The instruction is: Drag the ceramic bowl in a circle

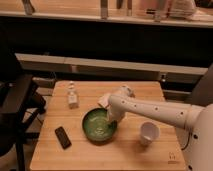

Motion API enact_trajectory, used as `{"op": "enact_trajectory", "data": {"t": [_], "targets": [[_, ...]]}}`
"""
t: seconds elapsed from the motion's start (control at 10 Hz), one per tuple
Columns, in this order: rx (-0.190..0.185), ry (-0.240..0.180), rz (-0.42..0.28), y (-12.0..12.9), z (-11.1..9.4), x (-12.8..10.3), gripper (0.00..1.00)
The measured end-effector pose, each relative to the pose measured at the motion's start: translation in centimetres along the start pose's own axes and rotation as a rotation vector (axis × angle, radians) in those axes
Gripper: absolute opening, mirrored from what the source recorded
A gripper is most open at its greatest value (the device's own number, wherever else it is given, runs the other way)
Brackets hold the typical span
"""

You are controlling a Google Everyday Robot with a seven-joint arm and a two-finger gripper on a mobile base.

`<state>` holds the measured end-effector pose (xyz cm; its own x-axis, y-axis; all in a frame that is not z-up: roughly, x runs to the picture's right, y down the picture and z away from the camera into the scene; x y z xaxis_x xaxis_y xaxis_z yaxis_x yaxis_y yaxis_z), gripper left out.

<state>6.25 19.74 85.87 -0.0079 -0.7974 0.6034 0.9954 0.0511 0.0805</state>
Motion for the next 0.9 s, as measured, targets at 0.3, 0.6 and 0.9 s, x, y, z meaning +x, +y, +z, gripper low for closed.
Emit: {"op": "enact_trajectory", "data": {"t": [0.3,0.6,0.9], "targets": [[-0.006,0.010,-0.002,-0.6,-2.0,3.1,0.00],[-0.005,0.011,-0.003,-1.1,-2.6,3.6,0.00],[0.004,-0.001,-0.005,1.9,-3.2,2.2,0.00]]}}
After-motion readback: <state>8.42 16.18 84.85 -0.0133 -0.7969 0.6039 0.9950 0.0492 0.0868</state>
